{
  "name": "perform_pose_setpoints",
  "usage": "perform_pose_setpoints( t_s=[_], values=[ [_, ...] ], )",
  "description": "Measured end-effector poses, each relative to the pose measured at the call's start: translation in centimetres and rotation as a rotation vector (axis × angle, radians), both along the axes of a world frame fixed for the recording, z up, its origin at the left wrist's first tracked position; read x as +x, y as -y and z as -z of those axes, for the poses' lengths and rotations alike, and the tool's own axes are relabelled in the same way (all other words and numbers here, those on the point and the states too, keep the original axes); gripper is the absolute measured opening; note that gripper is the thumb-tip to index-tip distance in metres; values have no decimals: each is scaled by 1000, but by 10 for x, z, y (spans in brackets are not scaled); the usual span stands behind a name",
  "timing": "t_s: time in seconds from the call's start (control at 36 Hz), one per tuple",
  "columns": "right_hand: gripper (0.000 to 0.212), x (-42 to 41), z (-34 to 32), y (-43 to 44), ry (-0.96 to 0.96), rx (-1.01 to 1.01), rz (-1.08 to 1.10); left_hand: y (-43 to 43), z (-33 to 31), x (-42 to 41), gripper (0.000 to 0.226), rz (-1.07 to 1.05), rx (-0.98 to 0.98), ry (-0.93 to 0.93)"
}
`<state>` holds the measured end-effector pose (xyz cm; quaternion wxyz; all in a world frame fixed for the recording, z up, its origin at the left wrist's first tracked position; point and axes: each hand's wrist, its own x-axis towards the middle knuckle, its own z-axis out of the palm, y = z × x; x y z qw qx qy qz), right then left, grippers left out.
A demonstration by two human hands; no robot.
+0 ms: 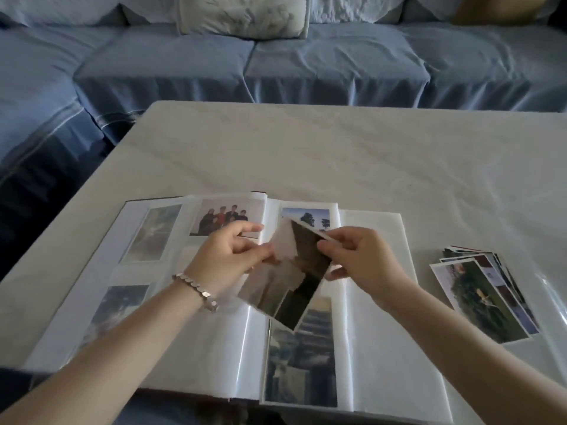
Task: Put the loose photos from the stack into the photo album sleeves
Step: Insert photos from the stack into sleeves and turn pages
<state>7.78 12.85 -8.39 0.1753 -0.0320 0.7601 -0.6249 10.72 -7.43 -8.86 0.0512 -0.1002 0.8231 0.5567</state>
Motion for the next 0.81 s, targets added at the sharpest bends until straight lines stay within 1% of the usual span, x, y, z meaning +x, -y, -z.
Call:
perform_pose_setpoints(
  t_s=[0.06,0.08,0.11,0.14,0.17,0.19,0.22,0.25,0.28,0.31,0.33,0.36,0.42,0.47,0.53,0.61,0.67,0.72,0.81],
  values=[
    [8,-2,4,12,94,-126,132,11,2,5,43,-129,29,31],
    [7,-3,6,18,142,-175,177,16,3,7,54,-165,103,80],
    [6,-3,7,25,190,-212,206,20,5,10,66,-187,224,143],
    [7,-2,9,33,227,-235,217,25,7,12,73,-205,370,202],
    [8,-1,11,41,256,-255,212,29,9,16,72,-216,519,236],
    [8,1,13,49,275,-268,194,33,11,19,65,-224,642,234],
    [7,4,15,57,289,-274,164,36,13,23,54,-245,699,213],
    [6,6,17,65,290,-269,124,40,16,26,42,-281,703,175],
    [7,9,18,73,279,-251,76,44,19,28,33,-328,650,127],
    [9,11,20,80,254,-219,27,49,23,30,29,-373,561,84],
    [13,12,21,86,214,-169,-15,54,26,31,30,-406,461,45],
    [20,11,24,90,135,-81,-48,60,28,32,31,-428,353,4],
    [28,7,30,94,-130,176,-106,74,30,36,35,-422,106,-99],
    [34,0,34,94,-377,376,-204,87,32,40,46,-413,-59,-175],
    [40,-10,39,96,-513,542,-349,100,33,43,57,-408,-177,-210],
    [46,-25,49,100,-546,737,-504,119,37,47,71,-452,-237,-233],
    [47,-32,54,102,-575,828,-558,129,40,50,76,-482,-341,-260],
    [48,-35,59,104,-618,868,-572,137,43,51,77,-528,-387,-287],
    [48,-35,65,105,-630,873,-565,148,51,53,76,-602,-388,-302]
  ],
)
